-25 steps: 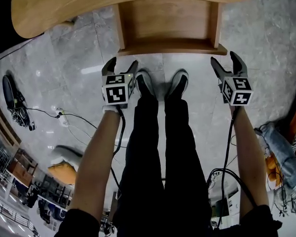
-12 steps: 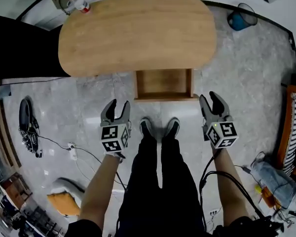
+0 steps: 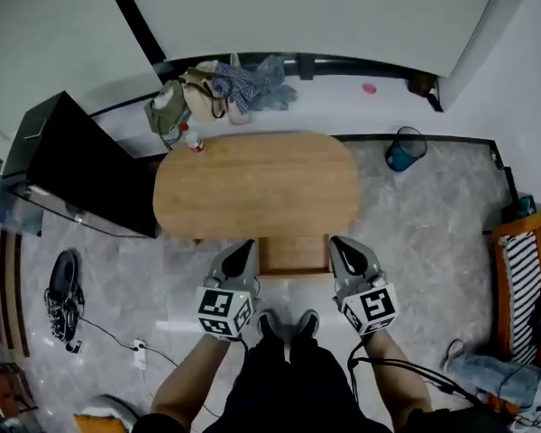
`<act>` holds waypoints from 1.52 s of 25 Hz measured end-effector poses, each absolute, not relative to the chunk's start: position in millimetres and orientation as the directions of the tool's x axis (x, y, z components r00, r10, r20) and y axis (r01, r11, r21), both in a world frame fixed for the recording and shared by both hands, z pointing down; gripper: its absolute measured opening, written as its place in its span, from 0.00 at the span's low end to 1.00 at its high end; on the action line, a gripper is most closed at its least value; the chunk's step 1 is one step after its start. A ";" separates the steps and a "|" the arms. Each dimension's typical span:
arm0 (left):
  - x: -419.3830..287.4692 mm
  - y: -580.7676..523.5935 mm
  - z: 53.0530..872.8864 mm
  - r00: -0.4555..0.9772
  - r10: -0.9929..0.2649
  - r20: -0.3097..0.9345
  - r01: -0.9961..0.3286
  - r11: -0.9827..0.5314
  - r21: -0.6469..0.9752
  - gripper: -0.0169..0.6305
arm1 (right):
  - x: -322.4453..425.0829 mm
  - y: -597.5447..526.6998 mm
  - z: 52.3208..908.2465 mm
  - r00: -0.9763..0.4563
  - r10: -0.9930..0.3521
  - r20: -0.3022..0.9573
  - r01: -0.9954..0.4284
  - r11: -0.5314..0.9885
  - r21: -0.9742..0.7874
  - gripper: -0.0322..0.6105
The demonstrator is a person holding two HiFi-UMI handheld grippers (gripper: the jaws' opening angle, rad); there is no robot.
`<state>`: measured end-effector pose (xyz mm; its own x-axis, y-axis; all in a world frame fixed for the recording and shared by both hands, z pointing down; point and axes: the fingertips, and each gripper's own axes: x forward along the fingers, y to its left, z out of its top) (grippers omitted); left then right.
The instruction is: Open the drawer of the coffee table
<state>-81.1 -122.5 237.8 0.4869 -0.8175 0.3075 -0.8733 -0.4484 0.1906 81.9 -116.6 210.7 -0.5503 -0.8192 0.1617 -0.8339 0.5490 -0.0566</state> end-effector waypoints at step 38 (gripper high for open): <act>-99.0 -91.1 -18.6 0.590 -0.786 -0.184 -0.807 -0.585 -0.083 0.03 | 31.3 -75.9 -38.7 -0.470 -0.862 -0.190 -0.875 0.427 0.229 0.05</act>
<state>-99.0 -91.1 -18.6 0.5895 -0.7865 -0.1842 -0.8067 -0.5851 -0.0835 31.3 -75.9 -38.7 -0.4700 -0.8619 -0.1904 -0.8750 0.4265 0.2292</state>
